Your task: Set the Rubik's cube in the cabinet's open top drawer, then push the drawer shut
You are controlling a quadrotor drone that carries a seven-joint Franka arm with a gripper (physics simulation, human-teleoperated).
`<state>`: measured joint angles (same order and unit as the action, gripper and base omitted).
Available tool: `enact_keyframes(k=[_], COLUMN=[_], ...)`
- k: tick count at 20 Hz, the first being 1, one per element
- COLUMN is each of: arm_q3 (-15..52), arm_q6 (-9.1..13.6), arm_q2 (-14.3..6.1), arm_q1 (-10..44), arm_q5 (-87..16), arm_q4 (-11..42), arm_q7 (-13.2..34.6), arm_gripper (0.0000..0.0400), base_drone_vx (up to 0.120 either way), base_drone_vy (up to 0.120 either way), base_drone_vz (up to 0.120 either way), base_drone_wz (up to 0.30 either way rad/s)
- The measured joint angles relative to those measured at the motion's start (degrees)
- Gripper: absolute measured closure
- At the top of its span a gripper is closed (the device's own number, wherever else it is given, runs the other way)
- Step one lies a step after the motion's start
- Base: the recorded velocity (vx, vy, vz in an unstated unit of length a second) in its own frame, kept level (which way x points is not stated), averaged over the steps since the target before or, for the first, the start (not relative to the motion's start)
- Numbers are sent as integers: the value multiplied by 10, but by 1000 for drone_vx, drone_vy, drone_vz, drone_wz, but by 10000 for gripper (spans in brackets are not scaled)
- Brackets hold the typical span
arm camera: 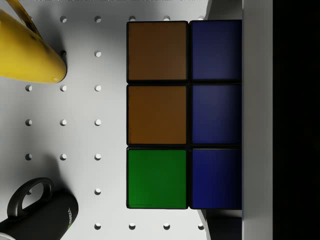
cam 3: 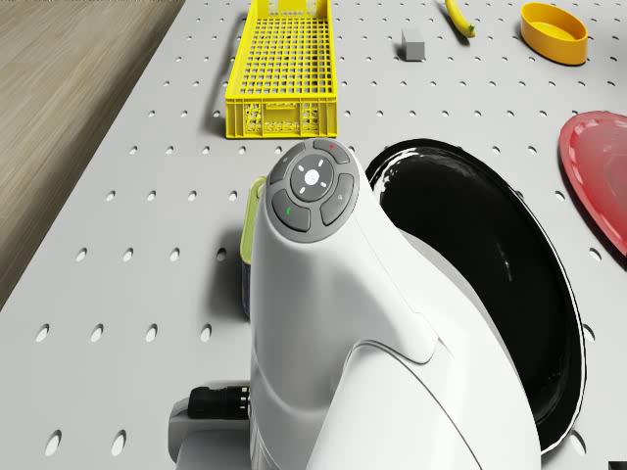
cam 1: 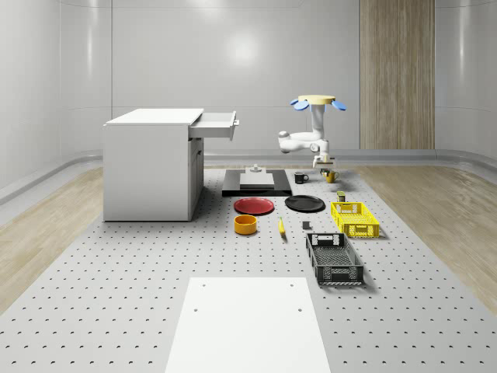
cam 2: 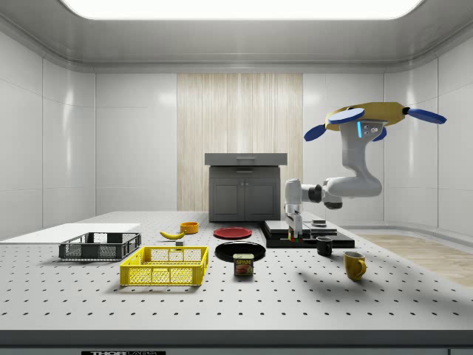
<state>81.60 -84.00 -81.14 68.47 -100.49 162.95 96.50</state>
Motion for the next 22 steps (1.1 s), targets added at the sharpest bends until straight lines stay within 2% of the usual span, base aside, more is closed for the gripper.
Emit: enact_keyframes(k=[1, 13, 22], arm_q3=[1, 4, 6], arm_q6=[-2, -21, -34], arm_q2=[-2, -23, -37], arm_q1=[0, 4, 6], arm_q5=[1, 11, 17], arm_q4=[0, -1, -1], arm_q7=[0, 3, 5], arm_gripper=[75, 75, 75], base_drone_vx=[0, 117, 0], base_drone_vy=[-120, -120, -120], base_drone_vz=[120, 120, 120], base_drone_wz=[0, 0, 0])
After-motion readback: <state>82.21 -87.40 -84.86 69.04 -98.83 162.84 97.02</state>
